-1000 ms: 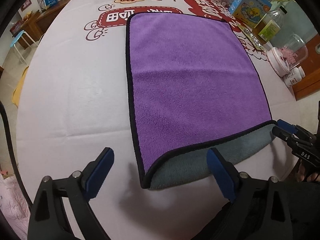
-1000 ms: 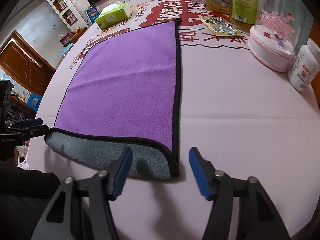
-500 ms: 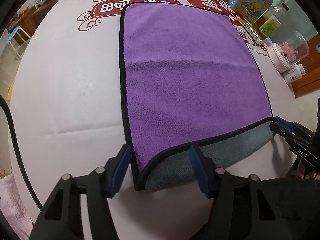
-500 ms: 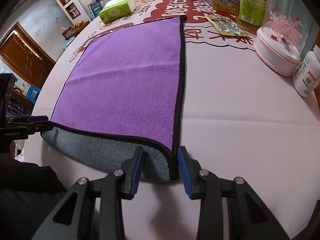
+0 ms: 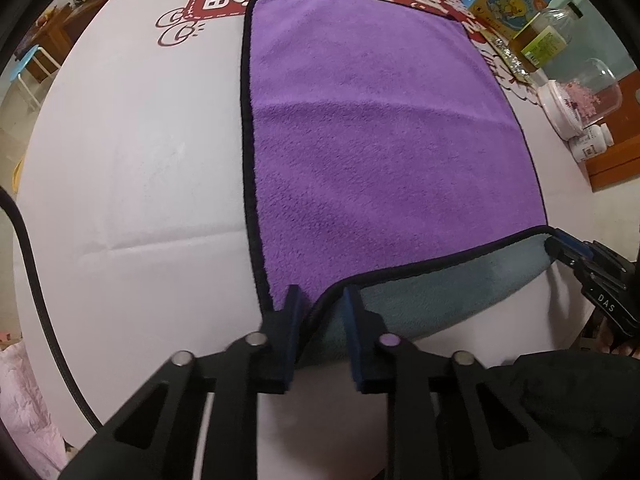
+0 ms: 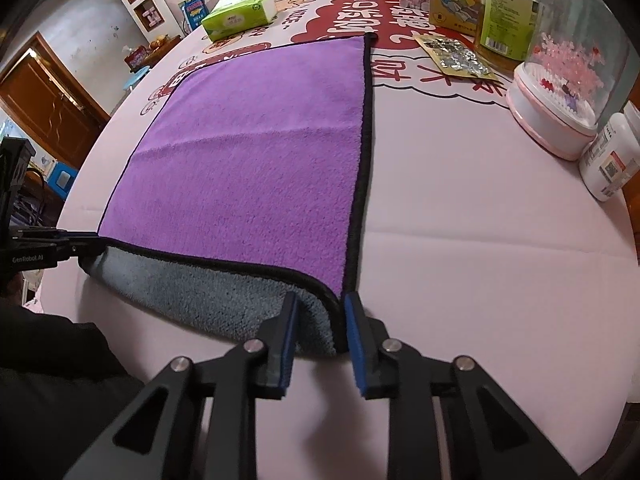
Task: Fold towel
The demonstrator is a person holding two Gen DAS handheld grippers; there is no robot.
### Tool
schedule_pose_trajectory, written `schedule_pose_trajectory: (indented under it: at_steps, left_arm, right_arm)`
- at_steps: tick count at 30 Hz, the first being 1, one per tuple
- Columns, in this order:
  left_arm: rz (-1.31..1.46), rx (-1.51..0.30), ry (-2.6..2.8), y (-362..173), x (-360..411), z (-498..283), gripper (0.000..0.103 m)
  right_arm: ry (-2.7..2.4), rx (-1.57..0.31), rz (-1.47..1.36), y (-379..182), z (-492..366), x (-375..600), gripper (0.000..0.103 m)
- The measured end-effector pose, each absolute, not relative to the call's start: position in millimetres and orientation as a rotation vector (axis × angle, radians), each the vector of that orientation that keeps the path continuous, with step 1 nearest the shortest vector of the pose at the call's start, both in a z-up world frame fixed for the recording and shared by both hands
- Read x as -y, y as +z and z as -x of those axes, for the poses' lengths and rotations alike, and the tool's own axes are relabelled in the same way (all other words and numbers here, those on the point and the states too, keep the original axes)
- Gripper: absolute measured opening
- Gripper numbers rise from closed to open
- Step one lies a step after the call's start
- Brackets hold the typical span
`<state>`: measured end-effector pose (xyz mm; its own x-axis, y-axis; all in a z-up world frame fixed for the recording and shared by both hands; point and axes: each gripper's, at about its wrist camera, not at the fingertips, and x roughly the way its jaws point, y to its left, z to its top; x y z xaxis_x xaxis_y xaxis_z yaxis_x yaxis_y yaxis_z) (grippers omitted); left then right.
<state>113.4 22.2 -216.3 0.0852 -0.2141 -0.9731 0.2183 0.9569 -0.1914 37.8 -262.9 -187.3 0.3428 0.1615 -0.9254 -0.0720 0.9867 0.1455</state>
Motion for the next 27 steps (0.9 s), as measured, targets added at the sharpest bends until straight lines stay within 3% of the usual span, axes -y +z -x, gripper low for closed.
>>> schedule_pose_trajectory:
  at_steps: [10,27]
  left_arm:
    - [-0.014,-1.438,-0.325,-217.2,-20.4,-111.7,0.006]
    - [-0.031,-1.396,-0.339,-197.7,-16.2,-117.5,0.005]
  right_arm:
    - [0.147,-1.206,-0.075,-186.9,-37.5,264.2,0.006]
    - [0.154,-1.152,-0.067,-169.9,-41.2,263.0,0.005]
